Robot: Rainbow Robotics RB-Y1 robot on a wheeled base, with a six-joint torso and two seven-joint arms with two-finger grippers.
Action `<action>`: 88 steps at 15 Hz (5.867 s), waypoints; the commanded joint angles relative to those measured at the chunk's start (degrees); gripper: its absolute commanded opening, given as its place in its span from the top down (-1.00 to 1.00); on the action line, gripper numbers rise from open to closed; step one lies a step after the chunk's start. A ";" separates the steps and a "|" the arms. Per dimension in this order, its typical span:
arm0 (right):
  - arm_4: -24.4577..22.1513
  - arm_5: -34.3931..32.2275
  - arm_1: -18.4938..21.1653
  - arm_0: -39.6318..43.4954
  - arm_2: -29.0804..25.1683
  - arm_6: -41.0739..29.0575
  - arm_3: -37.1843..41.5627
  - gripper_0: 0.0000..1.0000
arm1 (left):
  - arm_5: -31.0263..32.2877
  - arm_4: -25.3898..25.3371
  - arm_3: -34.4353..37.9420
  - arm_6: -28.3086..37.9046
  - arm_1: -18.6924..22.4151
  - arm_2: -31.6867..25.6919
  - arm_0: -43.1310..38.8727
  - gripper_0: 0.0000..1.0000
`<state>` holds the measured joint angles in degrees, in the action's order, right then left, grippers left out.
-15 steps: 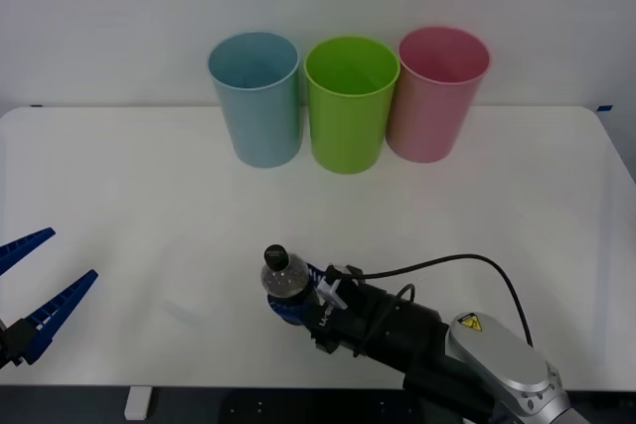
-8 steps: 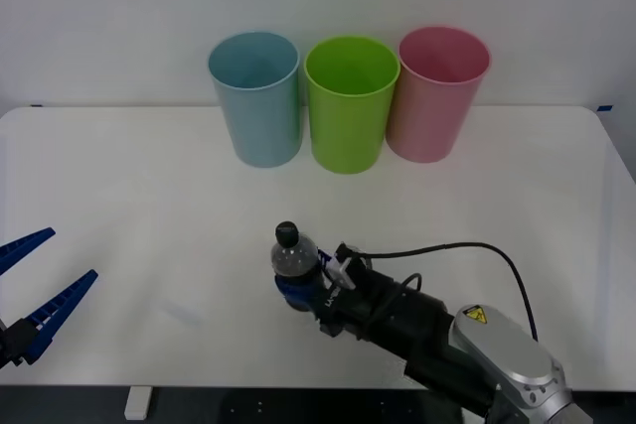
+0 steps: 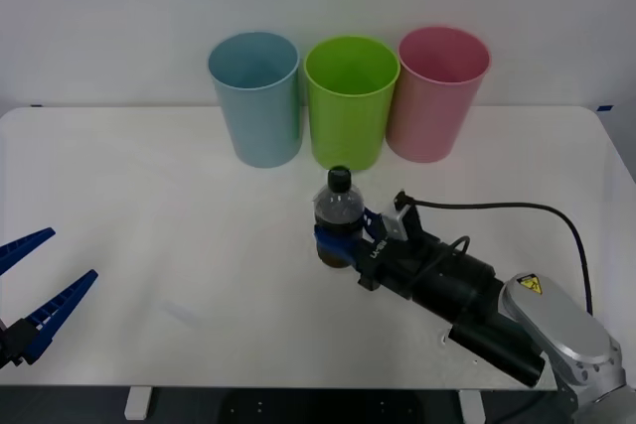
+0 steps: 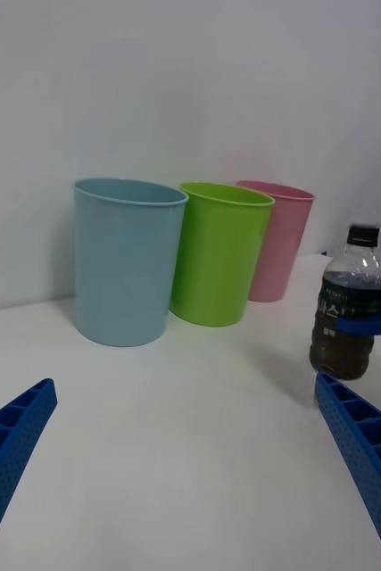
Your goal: Grasp the object on the table and drop it into the matching bin: aluminum can to the light blue bin, PET bottle to the pink bin.
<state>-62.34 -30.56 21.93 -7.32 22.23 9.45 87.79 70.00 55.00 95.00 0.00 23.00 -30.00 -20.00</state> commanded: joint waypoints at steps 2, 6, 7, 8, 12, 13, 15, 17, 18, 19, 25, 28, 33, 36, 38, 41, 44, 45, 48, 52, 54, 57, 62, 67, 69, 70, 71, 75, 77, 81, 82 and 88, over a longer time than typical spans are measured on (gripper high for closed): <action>-0.06 -2.57 1.98 1.52 -5.80 -6.90 4.67 1.00 | 0.00 0.00 0.00 0.00 0.00 0.00 0.00 -1.00; 0.20 -3.19 5.32 2.75 -11.24 -15.16 10.38 1.00 | 0.00 0.00 0.00 0.00 0.00 0.00 0.00 -1.00; 0.56 -3.19 6.37 2.75 -12.65 -16.92 11.35 1.00 | 0.00 0.00 0.00 0.00 0.00 0.00 0.00 -1.00; 0.73 -3.28 7.16 2.75 -13.97 -18.76 12.23 1.00 | 0.00 0.00 0.00 0.00 0.00 0.00 0.00 -1.00; 0.82 -3.28 9.97 1.87 -20.21 -26.76 16.01 1.00 | 0.00 0.00 0.00 0.00 0.00 0.00 0.00 -1.00; 0.82 -3.19 10.85 1.16 -21.26 -28.87 16.53 1.00 | 0.00 0.00 0.00 0.00 0.00 0.00 0.00 -1.00; 0.82 -2.66 12.44 -0.68 -22.58 -31.68 16.62 1.00 | 0.00 0.00 0.00 0.00 0.00 0.00 0.00 -1.00; 0.91 -0.03 14.63 -2.88 -22.76 -34.15 16.62 1.00 | 0.00 0.00 0.00 0.00 0.00 0.00 0.00 -1.00; 0.91 1.12 15.42 -3.76 -22.67 -35.11 16.45 1.00 | 0.00 0.00 0.00 0.00 0.00 0.00 0.00 -1.00; 0.82 1.91 16.04 -5.16 -22.67 -35.38 15.65 1.00 | 0.00 0.00 0.00 0.00 0.00 0.00 0.00 -1.00; 0.38 1.91 16.92 -17.56 -22.06 -33.79 2.03 1.00 | 0.00 0.00 0.00 0.00 0.00 0.00 0.00 -1.00; -0.15 2.08 16.83 -23.18 -20.21 -32.65 -5.26 1.00 | 0.00 0.00 0.00 0.00 0.00 0.00 0.00 -1.00; -0.24 6.74 16.48 -31.44 -14.58 -29.66 -15.19 1.00 | 0.00 0.00 0.00 0.00 0.00 0.00 0.00 -1.00; -2.61 7.62 13.58 -35.57 -14.41 -27.90 -21.52 0.96 | 0.00 0.00 0.00 0.00 0.00 0.00 0.00 -1.00; -4.63 9.47 11.47 -37.77 -14.41 -26.94 -25.13 0.91 | 0.00 0.00 0.00 0.00 0.00 0.00 0.00 -1.00; -5.86 11.05 9.80 -39.88 -14.32 -25.62 -28.91 0.87 | 0.00 0.00 0.00 0.00 0.00 0.00 0.00 -1.00; -5.86 11.05 9.62 -40.06 -14.32 -24.92 -29.17 0.82 | 0.00 0.00 0.00 0.00 0.00 0.00 0.00 -1.00; -5.86 11.05 9.62 -39.97 -14.41 -24.92 -29.17 0.81 | 0.00 0.00 0.00 0.00 0.00 0.00 0.00 -1.00; -5.86 10.96 9.62 -39.97 -14.41 -24.65 -29.17 -0.27 | 0.00 0.00 0.00 0.00 0.00 0.00 0.00 -1.00; -5.86 10.61 9.71 -39.97 -14.14 -24.48 -29.17 -1.00 | 0.00 0.00 0.00 0.00 0.00 0.00 0.00 -1.00; -5.86 10.61 9.62 -39.97 -14.06 -24.21 -29.17 -1.00 | 0.00 0.00 0.00 0.00 0.00 0.00 0.00 -1.00; -4.19 9.03 9.62 -39.79 -14.06 -23.60 -29.08 -1.00 | 0.00 0.00 0.00 0.00 0.00 0.00 0.00 -1.00; -3.31 8.59 10.33 -33.11 -14.76 -23.42 -19.59 -1.00 | 0.00 0.00 0.00 0.00 0.00 0.00 0.00 -1.00; -1.29 7.71 12.70 -23.45 -14.76 -23.25 -7.46 -1.00 | 0.00 0.00 0.00 0.00 0.00 0.00 0.00 -1.00; -0.41 4.98 13.58 -19.93 -15.64 -23.16 -4.12 -1.00 | 0.00 0.00 0.00 0.00 0.00 0.00 0.00 -1.00; -0.41 2.44 13.58 -18.08 -17.05 -22.98 -2.71 -1.00 | 0.00 0.00 0.00 0.00 0.00 0.00 0.00 -1.00; -0.50 0.15 13.58 -16.41 -18.28 -22.72 -1.57 -1.00 | 0.00 0.00 0.00 0.00 0.00 0.00 0.00 -1.00; 0.56 -10.22 13.67 -11.14 -22.67 -20.79 0.36 -1.00 | 0.00 0.00 0.00 0.00 0.00 0.00 0.00 -1.00; 0.56 -14.88 13.67 -9.73 -24.60 -19.73 0.36 -1.00 | 0.00 0.00 0.00 0.00 0.00 0.00 0.00 -1.00; 0.64 -24.37 13.67 -5.87 -27.86 -17.27 0.36 -1.00 | 0.00 0.00 0.00 0.00 0.00 0.00 0.00 -1.00; 0.64 -26.39 13.67 -4.90 -28.47 -16.57 0.36 -1.00 | 0.00 0.00 0.00 0.00 0.00 0.00 0.00 -1.00; 1.43 -35.09 13.67 1.08 -29.88 -11.38 0.36 -1.00 | 0.00 0.00 0.00 0.00 0.00 0.00 0.00 -1.00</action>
<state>-61.03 -64.69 35.60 -6.92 -7.63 -1.95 88.16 70.00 55.00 95.00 0.00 23.00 -30.00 -20.00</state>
